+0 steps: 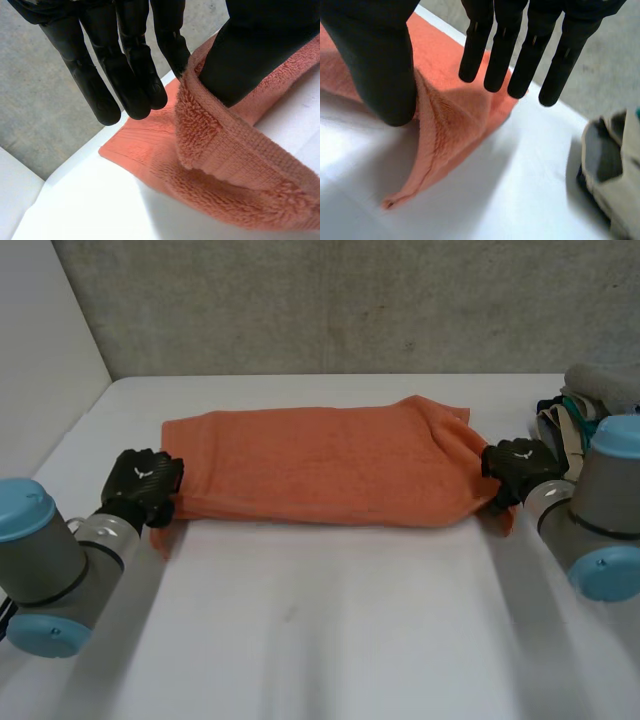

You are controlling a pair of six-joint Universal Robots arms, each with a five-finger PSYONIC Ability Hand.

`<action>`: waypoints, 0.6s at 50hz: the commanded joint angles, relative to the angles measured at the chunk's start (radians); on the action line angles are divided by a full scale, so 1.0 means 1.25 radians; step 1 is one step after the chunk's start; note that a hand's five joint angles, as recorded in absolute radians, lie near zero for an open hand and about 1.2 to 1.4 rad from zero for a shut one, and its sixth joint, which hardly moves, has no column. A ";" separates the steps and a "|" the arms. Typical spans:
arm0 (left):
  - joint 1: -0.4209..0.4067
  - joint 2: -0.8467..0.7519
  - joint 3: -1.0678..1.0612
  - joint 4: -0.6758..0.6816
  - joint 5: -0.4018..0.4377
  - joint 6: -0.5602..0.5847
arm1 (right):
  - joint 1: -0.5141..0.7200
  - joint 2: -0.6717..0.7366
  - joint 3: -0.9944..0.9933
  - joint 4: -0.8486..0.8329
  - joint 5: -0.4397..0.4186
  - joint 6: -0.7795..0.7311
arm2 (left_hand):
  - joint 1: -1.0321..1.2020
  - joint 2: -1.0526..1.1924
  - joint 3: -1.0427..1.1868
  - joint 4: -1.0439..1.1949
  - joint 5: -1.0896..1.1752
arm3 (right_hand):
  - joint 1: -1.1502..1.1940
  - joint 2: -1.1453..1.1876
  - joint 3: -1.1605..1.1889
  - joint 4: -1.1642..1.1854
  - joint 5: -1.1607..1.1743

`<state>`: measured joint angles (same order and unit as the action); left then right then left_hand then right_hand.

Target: Fold the laundry.

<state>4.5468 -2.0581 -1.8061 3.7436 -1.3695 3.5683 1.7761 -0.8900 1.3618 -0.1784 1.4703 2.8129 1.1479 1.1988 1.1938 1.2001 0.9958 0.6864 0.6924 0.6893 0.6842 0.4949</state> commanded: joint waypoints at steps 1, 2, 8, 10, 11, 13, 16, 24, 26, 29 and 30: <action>0.007 0.022 0.002 -0.004 0.000 -0.024 | -0.033 0.038 -0.056 0.096 -0.003 0.037 | 0.199 0.158 0.162 0.157 0.181 | -0.010 -0.015 -0.012 -0.008 0.003; 0.007 0.022 0.002 -0.005 0.000 -0.026 | -0.038 0.043 -0.061 0.101 -0.002 0.036 | 0.199 0.158 0.162 0.157 0.181 | -0.010 -0.015 -0.012 -0.008 0.003; 0.022 0.022 0.003 -0.012 0.002 -0.042 | -0.059 0.060 -0.079 0.129 -0.010 0.032 | 0.199 0.158 0.162 0.157 0.181 | 0.247 0.242 0.245 0.249 0.261; 0.027 0.017 0.004 -0.015 0.006 -0.046 | -0.064 0.060 -0.079 0.126 -0.026 0.031 | 0.199 0.158 0.162 0.157 0.181 | 0.567 0.563 0.565 0.569 0.581; 0.028 0.014 0.005 -0.017 0.008 -0.044 | -0.065 0.058 -0.079 0.123 -0.036 0.030 | 0.199 0.158 0.162 0.157 0.181 | 0.568 0.563 0.566 0.570 0.581; 0.032 0.000 0.013 -0.026 0.013 -0.042 | -0.067 0.054 -0.072 0.118 -0.059 0.025 | 0.108 0.067 0.071 0.066 0.090 | 0.568 0.563 0.566 0.570 0.581; 0.039 -0.025 0.025 -0.058 0.012 -0.037 | -0.066 0.034 -0.059 0.113 -0.067 0.007 | -0.044 -0.085 -0.081 -0.086 -0.062 | 0.568 0.563 0.566 0.570 0.581; 0.051 -0.068 0.079 -0.176 0.010 -0.030 | -0.072 -0.002 -0.035 0.113 -0.057 -0.088 | -0.395 -0.436 -0.432 -0.437 -0.413 | 0.568 0.563 0.566 0.570 0.581; 0.055 -0.069 0.089 -0.197 0.008 -0.032 | -0.073 -0.003 -0.034 0.112 -0.052 -0.106 | -0.395 -0.436 -0.432 -0.437 -0.413 | 0.568 0.563 0.566 0.570 0.581; 0.061 -0.065 0.096 -0.225 0.008 -0.033 | -0.077 -0.008 -0.033 0.113 -0.041 -0.132 | -0.384 -0.424 -0.420 -0.425 -0.402 | 0.568 0.563 0.566 0.570 0.581; 0.061 -0.064 0.096 -0.231 0.008 -0.032 | -0.077 -0.011 -0.032 0.112 -0.039 -0.137 | -0.372 -0.413 -0.409 -0.414 -0.390 | 0.568 0.563 0.566 0.570 0.581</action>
<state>4.6134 -2.1407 -1.7080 3.5224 -1.3571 3.5286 1.6858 -0.8942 1.3172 -0.0370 1.3994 2.7021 0.6131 0.6063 0.6063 0.5991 0.4271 1.1020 1.1778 1.1836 1.1947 0.9779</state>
